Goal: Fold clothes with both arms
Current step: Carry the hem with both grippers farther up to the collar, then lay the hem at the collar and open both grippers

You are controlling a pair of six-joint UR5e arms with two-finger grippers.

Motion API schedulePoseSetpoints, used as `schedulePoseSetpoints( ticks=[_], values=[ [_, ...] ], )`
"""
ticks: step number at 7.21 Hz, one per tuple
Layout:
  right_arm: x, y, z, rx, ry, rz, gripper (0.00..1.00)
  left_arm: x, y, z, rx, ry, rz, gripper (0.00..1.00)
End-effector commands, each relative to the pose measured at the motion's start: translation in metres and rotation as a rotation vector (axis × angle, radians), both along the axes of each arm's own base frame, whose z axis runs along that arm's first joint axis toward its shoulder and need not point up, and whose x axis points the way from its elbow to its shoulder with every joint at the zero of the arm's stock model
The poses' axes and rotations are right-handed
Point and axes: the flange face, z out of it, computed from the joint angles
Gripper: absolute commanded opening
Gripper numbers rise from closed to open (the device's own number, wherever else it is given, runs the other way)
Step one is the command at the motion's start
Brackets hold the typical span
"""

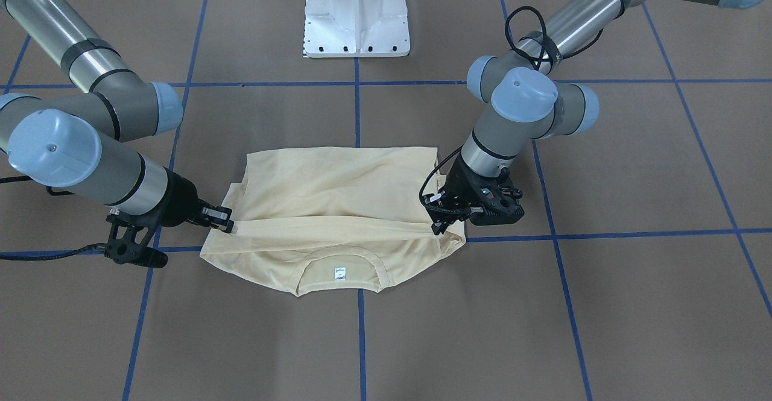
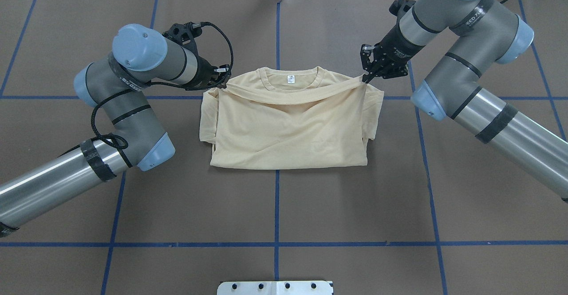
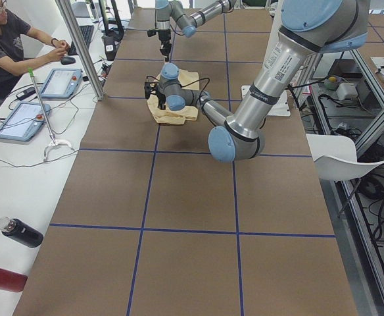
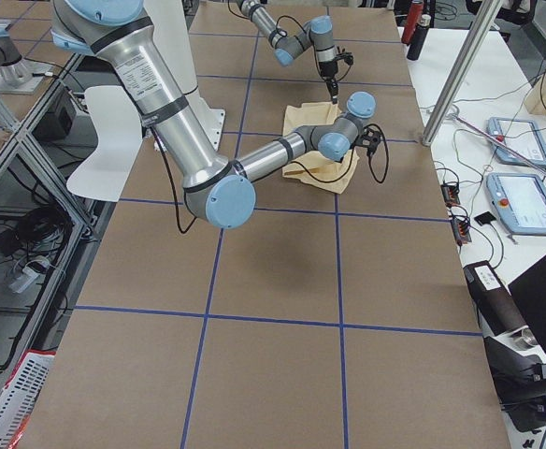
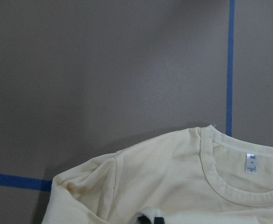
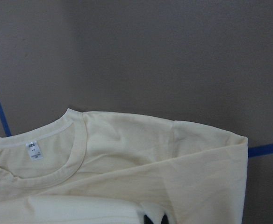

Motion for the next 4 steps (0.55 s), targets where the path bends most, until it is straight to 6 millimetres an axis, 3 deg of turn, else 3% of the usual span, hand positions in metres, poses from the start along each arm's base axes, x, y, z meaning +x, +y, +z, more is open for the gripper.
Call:
schedulePoseSetpoints(
  ticks=[1, 4],
  values=[
    [-0.007, -0.011, 0.016, 0.005, 0.012, 0.009, 0.00, 0.017, -0.018, 0.031, 0.014, -0.006, -0.029, 0.00],
    [-0.009, -0.015, 0.033, -0.018, 0.033, 0.011, 0.00, 0.004, -0.027, 0.040, 0.007, -0.024, -0.046, 0.00]
  ],
)
